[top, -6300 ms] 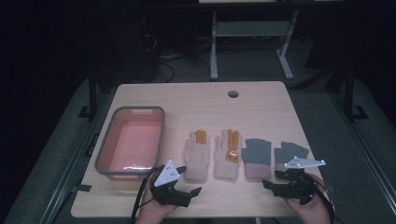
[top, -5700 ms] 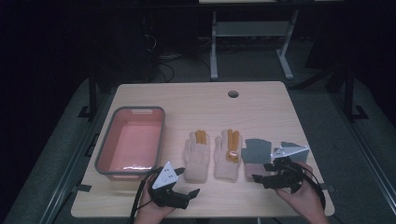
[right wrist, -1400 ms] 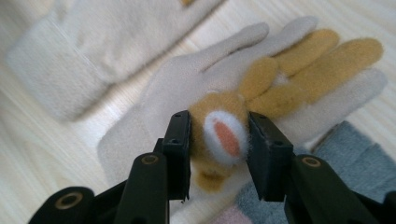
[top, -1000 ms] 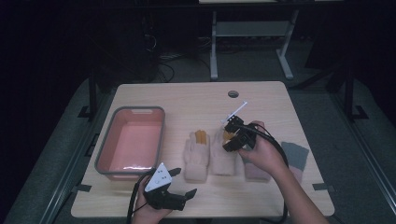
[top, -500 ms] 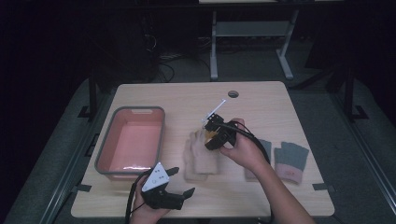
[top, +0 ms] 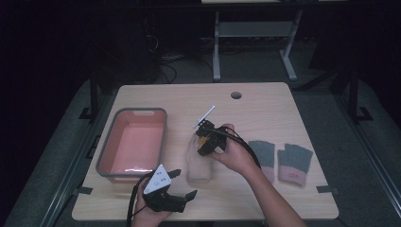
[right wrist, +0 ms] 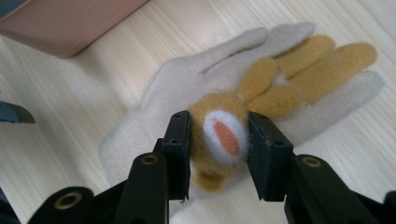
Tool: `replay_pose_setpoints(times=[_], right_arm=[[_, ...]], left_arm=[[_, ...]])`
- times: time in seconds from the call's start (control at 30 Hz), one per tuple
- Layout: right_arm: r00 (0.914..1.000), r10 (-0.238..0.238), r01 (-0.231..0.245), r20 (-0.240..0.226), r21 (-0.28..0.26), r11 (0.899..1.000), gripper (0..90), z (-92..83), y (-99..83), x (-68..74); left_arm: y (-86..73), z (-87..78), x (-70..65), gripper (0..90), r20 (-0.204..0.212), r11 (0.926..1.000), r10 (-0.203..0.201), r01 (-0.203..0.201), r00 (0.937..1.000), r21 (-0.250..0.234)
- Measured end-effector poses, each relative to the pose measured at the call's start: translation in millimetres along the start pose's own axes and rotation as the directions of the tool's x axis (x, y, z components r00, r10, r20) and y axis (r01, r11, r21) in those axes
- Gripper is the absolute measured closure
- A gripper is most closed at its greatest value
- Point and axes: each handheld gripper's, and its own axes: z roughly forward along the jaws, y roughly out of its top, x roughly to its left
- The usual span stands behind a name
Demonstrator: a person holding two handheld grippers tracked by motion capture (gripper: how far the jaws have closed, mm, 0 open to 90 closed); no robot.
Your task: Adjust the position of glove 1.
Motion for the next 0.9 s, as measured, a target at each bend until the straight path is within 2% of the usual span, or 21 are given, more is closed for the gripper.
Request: replay_pose_setpoints(times=[0.17, 0.27, 0.4, 0.53, 0.77, 0.9], right_arm=[[0.9999, 0.013, -0.013, -0.010, 0.000, 1.000, 62.2, 5.3, 1.3, -0.1], [0.9995, 0.024, -0.024, -0.020, 0.008, 1.000, 61.4, 11.9, -0.4, -2.6], [0.9995, 0.029, -0.028, -0.009, 0.033, 0.999, 59.2, 22.8, -5.6, -5.0], [0.9990, 0.040, -0.039, -0.020, 0.044, 0.998, 53.6, 26.9, -8.9, -8.0], [0.9989, 0.031, -0.032, -0.034, -0.026, 0.999, 45.9, 15.1, -8.1, -9.5], [0.9997, -0.001, 0.001, -0.024, -0.018, 1.000, 42.7, 18.0, -3.1, -4.7]], left_arm=[[-0.7, 0.7, 0.4, 13.0, 0.001, 1.0000, -0.004, 0.004, 1.0000, 0.003], [-0.3, 0.3, 1.0, 13.0, -0.001, 1.0000, 0.007, -0.007, 1.0000, 0.005], [-0.6, 0.8, 1.5, 13.0, 0.001, 1.0000, 0.002, -0.002, 1.0000, 0.002], [-0.9, 1.3, 1.7, 13.0, 0.001, 1.0000, 0.006, -0.006, 1.0000, 0.008], [-0.9, 2.4, 1.1, 13.1, 0.003, 0.9999, 0.004, -0.004, 1.0000, 0.010], [-1.5, 2.8, 1.3, 13.3, 0.004, 0.9999, 0.005, -0.006, 1.0000, 0.015]])
